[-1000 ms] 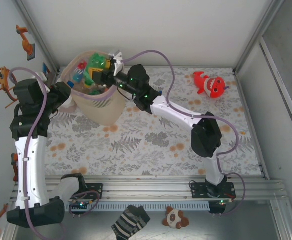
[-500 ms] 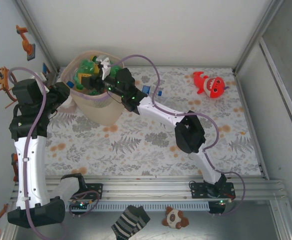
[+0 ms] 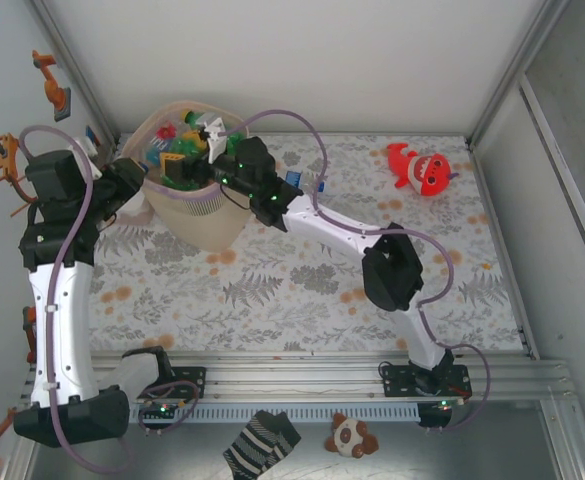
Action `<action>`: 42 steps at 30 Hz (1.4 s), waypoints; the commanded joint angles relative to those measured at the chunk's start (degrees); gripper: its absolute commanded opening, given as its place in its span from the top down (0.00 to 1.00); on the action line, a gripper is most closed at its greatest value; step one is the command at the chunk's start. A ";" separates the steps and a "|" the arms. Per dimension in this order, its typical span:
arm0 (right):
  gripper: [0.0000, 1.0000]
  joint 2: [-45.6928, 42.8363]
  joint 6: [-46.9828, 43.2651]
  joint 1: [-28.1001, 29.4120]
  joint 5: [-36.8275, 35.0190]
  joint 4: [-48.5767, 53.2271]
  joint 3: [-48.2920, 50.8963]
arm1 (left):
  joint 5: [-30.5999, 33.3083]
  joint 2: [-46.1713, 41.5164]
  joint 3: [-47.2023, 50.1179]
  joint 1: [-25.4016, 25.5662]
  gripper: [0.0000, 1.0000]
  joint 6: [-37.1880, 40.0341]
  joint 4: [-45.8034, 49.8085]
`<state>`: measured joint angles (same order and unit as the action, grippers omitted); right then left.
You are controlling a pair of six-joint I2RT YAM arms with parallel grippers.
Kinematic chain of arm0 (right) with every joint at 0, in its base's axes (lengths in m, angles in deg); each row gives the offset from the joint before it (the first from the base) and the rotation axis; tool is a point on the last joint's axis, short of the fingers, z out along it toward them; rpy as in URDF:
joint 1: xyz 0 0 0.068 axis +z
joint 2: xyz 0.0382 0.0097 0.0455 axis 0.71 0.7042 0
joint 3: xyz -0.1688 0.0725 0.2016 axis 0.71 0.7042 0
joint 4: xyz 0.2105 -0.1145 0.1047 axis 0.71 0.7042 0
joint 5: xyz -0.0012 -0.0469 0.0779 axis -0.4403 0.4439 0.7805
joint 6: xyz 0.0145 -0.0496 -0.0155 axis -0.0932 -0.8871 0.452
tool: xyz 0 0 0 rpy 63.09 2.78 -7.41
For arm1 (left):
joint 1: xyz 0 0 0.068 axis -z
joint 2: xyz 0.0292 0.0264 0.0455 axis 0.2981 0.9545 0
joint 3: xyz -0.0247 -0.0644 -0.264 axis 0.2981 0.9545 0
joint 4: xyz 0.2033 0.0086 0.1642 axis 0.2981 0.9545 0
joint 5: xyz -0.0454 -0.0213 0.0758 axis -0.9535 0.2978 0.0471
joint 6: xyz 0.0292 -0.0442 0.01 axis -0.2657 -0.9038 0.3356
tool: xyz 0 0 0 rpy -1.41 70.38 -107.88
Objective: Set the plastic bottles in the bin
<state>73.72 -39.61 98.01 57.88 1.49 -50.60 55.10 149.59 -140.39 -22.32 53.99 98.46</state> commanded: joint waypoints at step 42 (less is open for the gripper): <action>0.22 -42.23 -14.10 0.14 -25.06 12.12 32.92 | -4.34 38.77 -28.28 18.16 0.84 10.72 5.27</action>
<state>33.68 -52.40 97.99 35.28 13.66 -18.56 47.80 188.26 -167.60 -4.55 60.64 97.83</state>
